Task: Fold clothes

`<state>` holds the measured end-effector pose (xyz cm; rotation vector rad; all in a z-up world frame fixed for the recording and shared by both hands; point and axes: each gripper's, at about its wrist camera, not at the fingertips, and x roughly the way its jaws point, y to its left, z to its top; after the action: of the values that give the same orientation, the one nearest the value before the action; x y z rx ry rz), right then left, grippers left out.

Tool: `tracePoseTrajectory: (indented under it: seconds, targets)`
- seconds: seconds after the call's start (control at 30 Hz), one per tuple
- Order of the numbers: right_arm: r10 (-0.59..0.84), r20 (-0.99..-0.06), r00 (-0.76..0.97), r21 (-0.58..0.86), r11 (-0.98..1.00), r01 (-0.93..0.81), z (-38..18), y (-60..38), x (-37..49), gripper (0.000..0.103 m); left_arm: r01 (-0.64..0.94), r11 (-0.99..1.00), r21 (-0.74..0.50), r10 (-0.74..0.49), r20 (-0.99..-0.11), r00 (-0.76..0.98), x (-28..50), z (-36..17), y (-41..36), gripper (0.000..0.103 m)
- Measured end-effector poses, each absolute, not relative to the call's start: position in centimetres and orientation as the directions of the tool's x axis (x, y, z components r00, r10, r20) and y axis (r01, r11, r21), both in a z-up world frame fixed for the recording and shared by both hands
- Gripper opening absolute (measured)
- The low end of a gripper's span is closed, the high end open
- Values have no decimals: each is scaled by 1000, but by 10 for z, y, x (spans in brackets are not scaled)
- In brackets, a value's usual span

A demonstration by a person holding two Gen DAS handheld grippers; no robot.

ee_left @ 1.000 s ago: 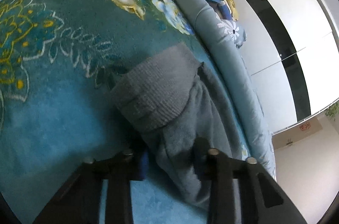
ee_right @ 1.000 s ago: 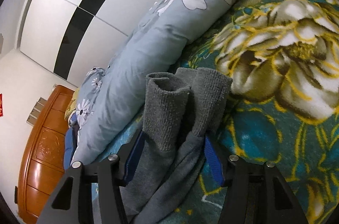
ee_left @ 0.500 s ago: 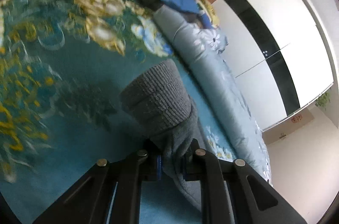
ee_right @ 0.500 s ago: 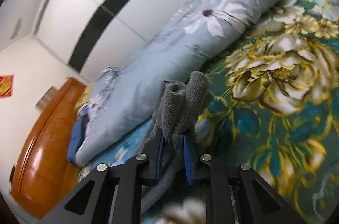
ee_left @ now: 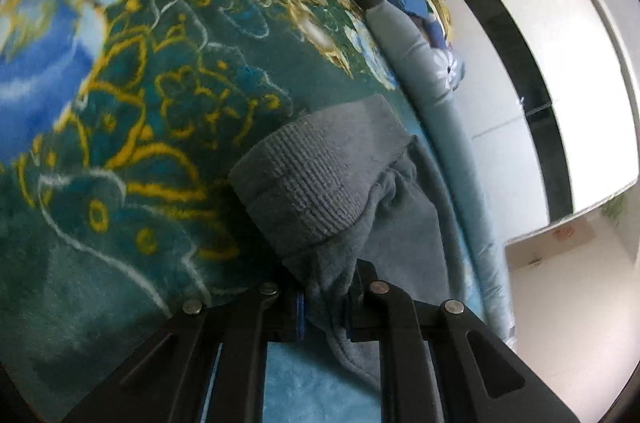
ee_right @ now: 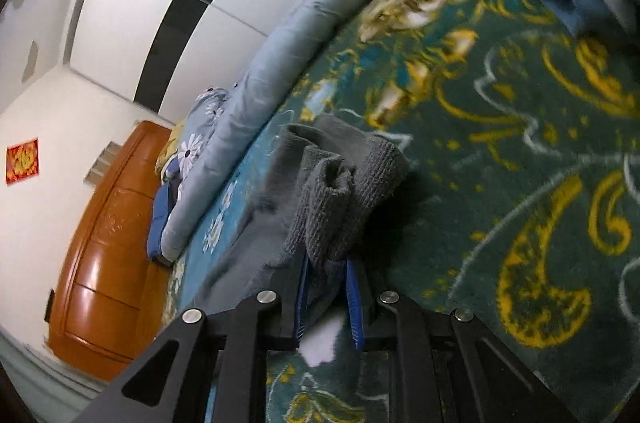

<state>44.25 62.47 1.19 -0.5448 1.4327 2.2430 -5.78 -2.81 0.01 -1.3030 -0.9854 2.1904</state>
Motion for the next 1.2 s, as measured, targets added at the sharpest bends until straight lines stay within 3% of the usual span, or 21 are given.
tracePoseTrajectory:
  seconds: [0.27, 0.33, 0.4, 0.53, 0.7, 0.93, 1.2]
  targets:
    - [151, -555, -818, 718, -409, -563, 21, 622, 437, 27, -47, -749, -661, 601, -648, -468, -34, 24, -24, 29]
    - [181, -570, -801, 694, -415, -588, 25, 617, 445, 43, -60, -766, -640, 586, -657, -475, -20, 31, -29, 32]
    - [224, -569, -791, 675, -422, -605, 32, 612, 459, 48, -67, -789, -611, 559, -667, -492, -6, 38, -36, 36]
    - [264, -557, -787, 617, -503, -605, 56, 608, 464, 50, -107, -817, -566, 530, -664, -528, 11, 58, -37, 37]
    - [240, -572, -784, 515, -638, -572, 84, 622, 425, 51, -260, -767, -587, 630, -608, -484, 30, 85, 16, 39]
    - [262, -701, -663, 275, -759, -590, 76, 653, 365, 51, -410, -696, -590, 715, -622, -320, 46, 69, 119, 42]
    - [152, -713, -685, 372, -746, -553, 54, 679, 362, 51, -428, -671, -605, 724, -658, -206, 64, 44, 178, 42]
